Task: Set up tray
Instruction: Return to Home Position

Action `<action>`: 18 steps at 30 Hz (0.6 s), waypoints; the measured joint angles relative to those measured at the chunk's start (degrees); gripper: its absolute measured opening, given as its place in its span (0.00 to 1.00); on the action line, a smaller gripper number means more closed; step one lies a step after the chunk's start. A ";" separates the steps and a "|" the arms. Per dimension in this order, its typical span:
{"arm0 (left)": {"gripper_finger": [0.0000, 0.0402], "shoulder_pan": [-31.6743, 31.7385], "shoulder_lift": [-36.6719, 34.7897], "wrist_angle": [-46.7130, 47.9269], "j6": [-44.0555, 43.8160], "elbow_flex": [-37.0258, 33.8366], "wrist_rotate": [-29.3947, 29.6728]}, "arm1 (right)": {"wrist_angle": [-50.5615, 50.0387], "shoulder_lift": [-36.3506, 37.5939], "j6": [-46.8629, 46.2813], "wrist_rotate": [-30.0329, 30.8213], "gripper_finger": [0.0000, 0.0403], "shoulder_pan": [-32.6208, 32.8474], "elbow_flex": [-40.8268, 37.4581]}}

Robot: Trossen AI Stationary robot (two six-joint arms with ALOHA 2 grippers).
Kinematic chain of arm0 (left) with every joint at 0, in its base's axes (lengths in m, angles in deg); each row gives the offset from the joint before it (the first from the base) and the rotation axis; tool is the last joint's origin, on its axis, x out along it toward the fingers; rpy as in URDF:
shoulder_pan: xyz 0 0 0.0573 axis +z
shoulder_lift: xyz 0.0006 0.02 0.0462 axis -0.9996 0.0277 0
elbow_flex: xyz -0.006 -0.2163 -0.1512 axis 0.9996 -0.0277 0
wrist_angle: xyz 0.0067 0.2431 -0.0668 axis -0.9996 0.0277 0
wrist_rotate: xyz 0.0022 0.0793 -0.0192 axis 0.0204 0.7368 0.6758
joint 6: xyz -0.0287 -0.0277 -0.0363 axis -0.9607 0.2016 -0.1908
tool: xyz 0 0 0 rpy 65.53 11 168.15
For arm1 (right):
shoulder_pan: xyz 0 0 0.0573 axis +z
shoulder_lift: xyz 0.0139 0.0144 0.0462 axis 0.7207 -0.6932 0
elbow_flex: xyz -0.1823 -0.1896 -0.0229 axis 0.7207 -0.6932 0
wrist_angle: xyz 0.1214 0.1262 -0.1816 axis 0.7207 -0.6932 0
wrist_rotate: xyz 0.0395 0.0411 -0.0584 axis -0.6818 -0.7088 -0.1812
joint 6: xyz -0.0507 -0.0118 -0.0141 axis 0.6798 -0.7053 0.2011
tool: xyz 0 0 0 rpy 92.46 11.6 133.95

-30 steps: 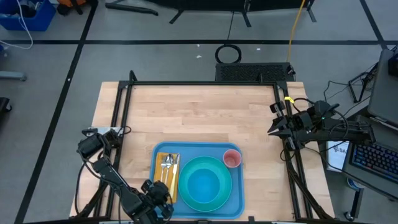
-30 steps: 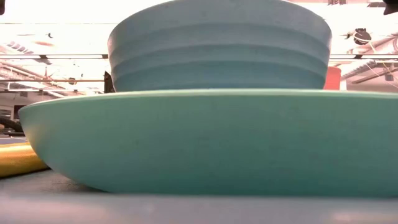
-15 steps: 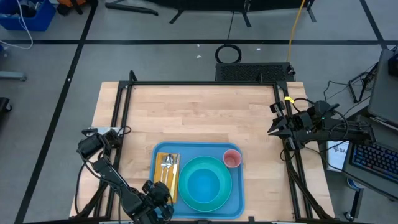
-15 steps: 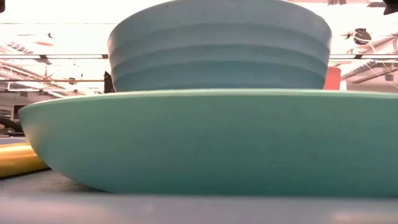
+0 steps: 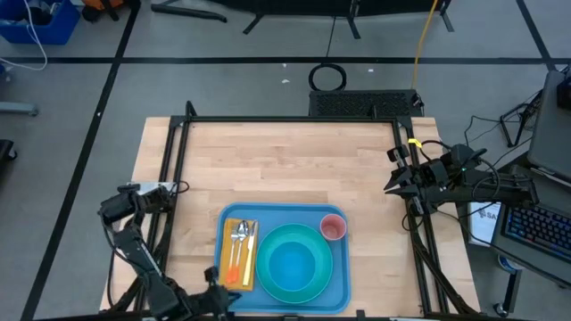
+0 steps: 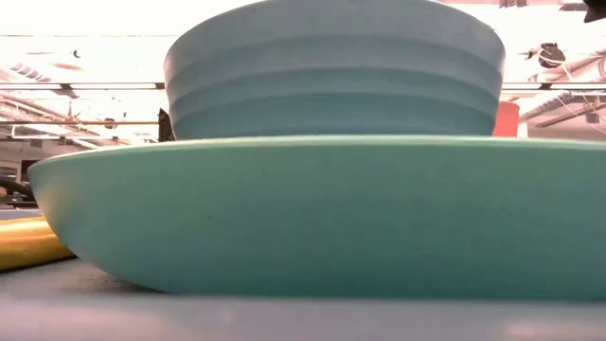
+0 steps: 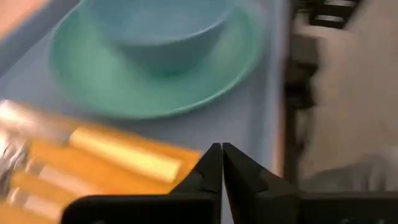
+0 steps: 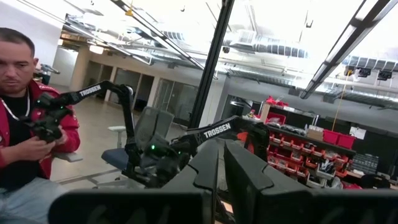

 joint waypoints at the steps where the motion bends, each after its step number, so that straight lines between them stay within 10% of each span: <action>1: 0.02 -0.37 -0.40 -1.54 3.93 0.00 0.23 | -0.02 0.00 -0.01 -0.01 0.04 0.02 0.00; 11: 0.01 -2.08 -2.09 -18.44 29.31 0.00 5.26 | -0.03 0.00 0.01 -0.01 0.04 0.00 0.00; 18: 0.05 2.12 -2.07 -38.97 52.94 0.02 -13.61 | 0.00 0.00 0.00 0.00 0.04 0.00 0.00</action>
